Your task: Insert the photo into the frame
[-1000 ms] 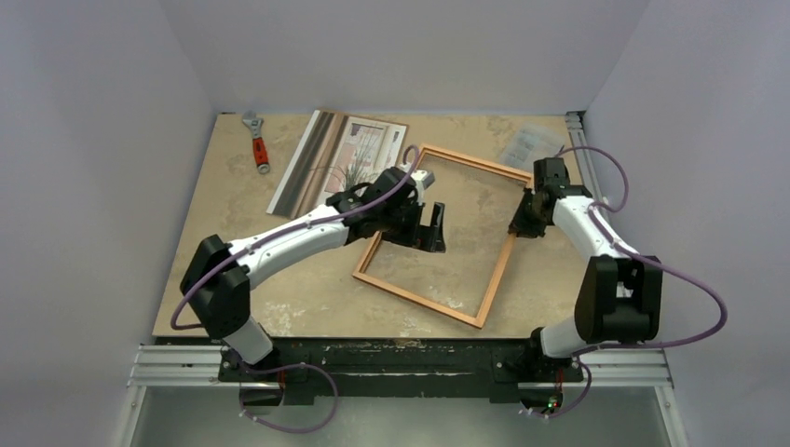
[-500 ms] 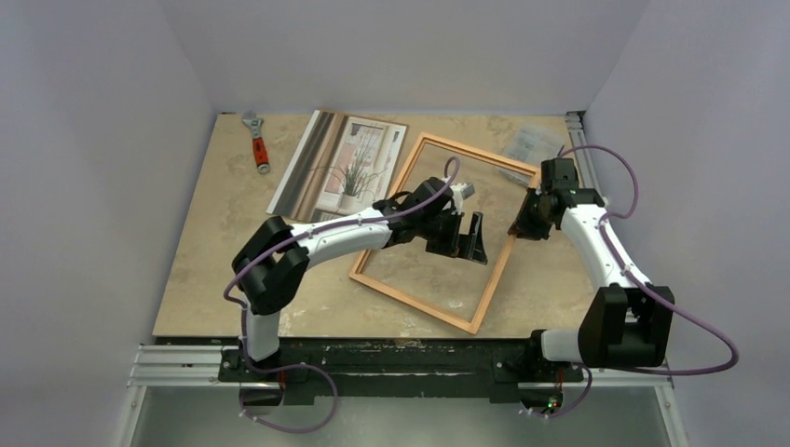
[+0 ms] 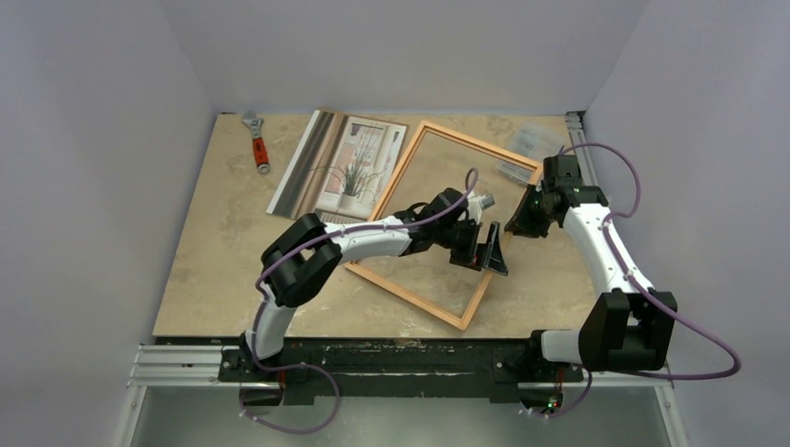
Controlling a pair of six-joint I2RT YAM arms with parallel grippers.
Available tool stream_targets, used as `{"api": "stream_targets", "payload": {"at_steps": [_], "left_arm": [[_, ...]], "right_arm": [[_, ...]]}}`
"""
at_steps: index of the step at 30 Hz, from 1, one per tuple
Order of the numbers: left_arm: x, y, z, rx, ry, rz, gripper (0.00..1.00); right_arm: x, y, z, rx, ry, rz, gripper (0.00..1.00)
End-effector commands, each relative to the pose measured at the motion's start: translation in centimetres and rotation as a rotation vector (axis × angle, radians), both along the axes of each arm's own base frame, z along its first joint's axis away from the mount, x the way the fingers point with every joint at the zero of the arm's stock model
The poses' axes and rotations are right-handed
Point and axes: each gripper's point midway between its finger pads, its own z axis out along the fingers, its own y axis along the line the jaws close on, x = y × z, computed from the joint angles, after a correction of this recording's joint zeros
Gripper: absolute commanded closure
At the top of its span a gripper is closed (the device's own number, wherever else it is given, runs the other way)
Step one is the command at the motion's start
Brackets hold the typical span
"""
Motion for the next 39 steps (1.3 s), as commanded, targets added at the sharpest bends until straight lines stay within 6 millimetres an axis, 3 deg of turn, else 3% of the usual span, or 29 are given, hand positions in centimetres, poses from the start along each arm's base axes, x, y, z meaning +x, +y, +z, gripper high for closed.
{"api": "stream_targets", "payload": {"at_steps": [1,6,11,19,24,29,32,35,39], "left_arm": [[-0.1,-1.8,2.6,-0.085,-0.039,-0.041,0.05],[-0.3,-1.9,1.8,-0.071,-0.025,-0.058,0.18],[-0.4,-1.9,2.0,-0.063,-0.026,-0.066,0.48],[-0.4,-1.5,3.5,-0.074,-0.057,-0.068,0.86],[-0.3,-0.5,4.3,-0.047,-0.08,-0.047,0.97],[0.0,0.6,6.2,-0.046,-0.138,-0.012,1.0],[0.2,1.3,7.3,-0.04,-0.183,0.0,1.0],[0.3,2.1,8.6,-0.037,-0.224,0.017,1.0],[0.0,3.2,10.2,-0.048,-0.266,0.011,1.0]], "right_arm": [[1.4,1.9,3.7,0.109,-0.11,0.013,1.0],[1.7,2.3,4.2,0.134,-0.119,0.011,1.0],[1.9,2.7,5.0,0.157,-0.142,0.024,1.0],[2.0,3.2,5.7,0.18,-0.18,0.057,0.97],[1.9,3.3,6.4,0.175,-0.206,0.08,0.72],[1.8,3.2,8.0,0.165,-0.26,0.095,0.36],[1.6,3.6,9.3,0.169,-0.328,0.13,0.09],[1.3,3.8,10.7,0.176,-0.405,0.149,0.02],[1.4,3.8,11.8,0.207,-0.432,0.165,0.05]]}}
